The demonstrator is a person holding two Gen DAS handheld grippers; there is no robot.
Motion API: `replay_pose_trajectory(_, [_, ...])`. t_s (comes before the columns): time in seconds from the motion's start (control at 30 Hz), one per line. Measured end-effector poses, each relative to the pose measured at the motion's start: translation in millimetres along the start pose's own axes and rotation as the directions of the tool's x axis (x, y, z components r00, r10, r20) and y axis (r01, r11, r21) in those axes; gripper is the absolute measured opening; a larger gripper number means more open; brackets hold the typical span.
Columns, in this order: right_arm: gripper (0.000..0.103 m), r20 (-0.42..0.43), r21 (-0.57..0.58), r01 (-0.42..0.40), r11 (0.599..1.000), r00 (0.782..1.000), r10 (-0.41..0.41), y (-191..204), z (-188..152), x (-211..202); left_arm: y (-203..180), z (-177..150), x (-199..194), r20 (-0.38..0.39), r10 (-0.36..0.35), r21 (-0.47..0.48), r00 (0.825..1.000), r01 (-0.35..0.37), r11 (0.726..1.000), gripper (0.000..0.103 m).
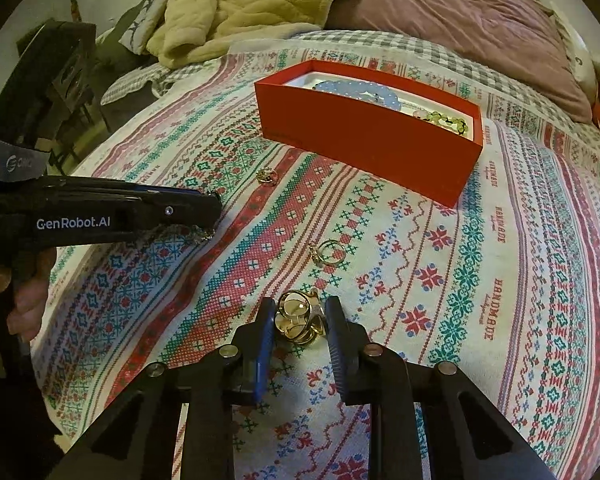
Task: Organize jewelry
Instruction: 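Grasp the black spiky ring with the left tool while the right tool grasps the large gold ring, then carry both rings over the red box and open both tools to drop them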
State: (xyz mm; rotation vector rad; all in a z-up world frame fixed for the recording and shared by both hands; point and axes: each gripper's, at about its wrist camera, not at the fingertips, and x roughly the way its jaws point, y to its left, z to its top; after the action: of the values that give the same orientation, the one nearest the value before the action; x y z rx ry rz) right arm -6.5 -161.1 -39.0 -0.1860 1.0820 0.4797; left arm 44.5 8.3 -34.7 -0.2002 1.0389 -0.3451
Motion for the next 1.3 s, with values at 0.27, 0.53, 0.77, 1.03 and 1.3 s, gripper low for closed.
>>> replay_pose_trajectory(0.27, [0.024,-0.002,0.023,-0.002,1.0,1.0,0.002,1.5,10.8,-9.2,-2.2,5.9,-12.1,0.027,0.011,0.011,1.0,-0.012,1.0,0.025])
replay_pose_trajectory(0.53, [0.024,-0.009,0.055,-0.008,0.998,1.0,0.008,-1.6,20.7,-14.4,-7.3,9.8,-16.9,0.032,0.036,0.034,0.999,-0.037,0.999,0.025])
replay_pose_trajectory(0.77, [0.024,-0.003,0.089,-0.028,0.996,1.0,0.028,-8.0,34.5,-25.5,-6.7,17.5,-23.9,0.047,0.031,0.028,0.998,-0.032,0.999,0.025])
replay_pose_trajectory(1.03, [0.024,0.012,0.131,-0.022,0.991,1.0,0.021,-16.4,58.0,-37.9,-9.5,33.2,-32.0,0.084,0.031,0.019,0.996,-0.033,0.999,0.025])
replay_pose_trajectory(1.3, [0.024,0.033,0.201,-0.005,0.98,0.999,-0.002,-36.5,86.8,-46.3,-18.8,57.8,-34.5,0.135,0.042,0.031,0.99,-0.046,0.998,0.025])
